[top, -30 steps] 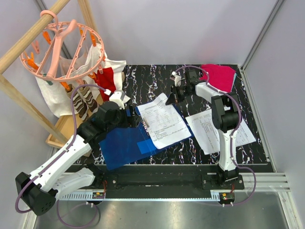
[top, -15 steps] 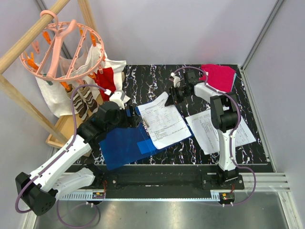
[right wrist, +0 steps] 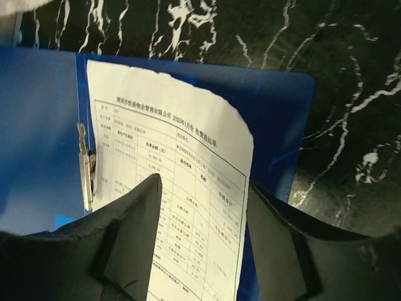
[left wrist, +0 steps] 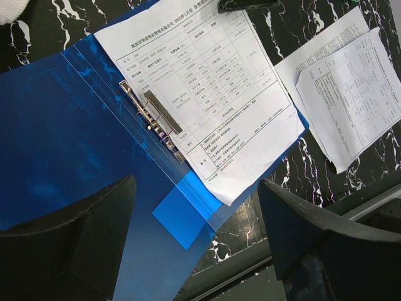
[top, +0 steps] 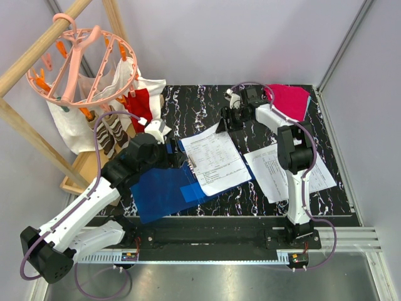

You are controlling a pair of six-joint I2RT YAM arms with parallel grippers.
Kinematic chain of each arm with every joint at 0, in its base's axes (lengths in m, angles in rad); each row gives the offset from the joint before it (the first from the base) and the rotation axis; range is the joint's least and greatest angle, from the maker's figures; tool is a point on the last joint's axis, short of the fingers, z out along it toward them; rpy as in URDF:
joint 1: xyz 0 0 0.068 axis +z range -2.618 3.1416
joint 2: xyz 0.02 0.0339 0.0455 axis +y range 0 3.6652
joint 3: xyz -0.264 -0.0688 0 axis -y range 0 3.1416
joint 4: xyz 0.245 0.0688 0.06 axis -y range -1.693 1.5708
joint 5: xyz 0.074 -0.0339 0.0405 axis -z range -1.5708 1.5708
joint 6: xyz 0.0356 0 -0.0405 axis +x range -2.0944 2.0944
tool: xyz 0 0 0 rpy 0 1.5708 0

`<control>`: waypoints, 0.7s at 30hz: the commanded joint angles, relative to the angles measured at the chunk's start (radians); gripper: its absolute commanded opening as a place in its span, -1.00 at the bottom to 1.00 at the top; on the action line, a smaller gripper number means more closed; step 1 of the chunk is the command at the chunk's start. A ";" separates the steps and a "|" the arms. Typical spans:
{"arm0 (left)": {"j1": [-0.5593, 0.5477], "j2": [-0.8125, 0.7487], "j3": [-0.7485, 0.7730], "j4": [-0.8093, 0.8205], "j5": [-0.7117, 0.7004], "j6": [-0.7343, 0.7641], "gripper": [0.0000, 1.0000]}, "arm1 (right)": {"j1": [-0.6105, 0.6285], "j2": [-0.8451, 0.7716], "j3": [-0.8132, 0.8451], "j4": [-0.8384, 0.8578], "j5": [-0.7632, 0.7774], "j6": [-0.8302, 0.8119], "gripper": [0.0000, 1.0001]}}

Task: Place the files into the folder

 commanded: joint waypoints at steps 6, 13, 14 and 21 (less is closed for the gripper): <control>0.004 0.004 -0.003 0.076 0.068 0.000 0.66 | 0.026 -0.064 0.049 -0.062 0.306 0.232 0.62; 0.005 0.006 -0.009 0.088 0.082 -0.001 0.66 | 0.034 -0.004 0.045 -0.064 0.308 0.218 0.77; 0.004 0.006 -0.009 0.088 0.083 -0.001 0.66 | 0.037 0.004 0.048 -0.065 0.311 0.210 0.77; 0.004 0.004 -0.014 0.090 0.086 -0.004 0.66 | 0.065 0.056 0.072 -0.012 0.333 0.178 0.77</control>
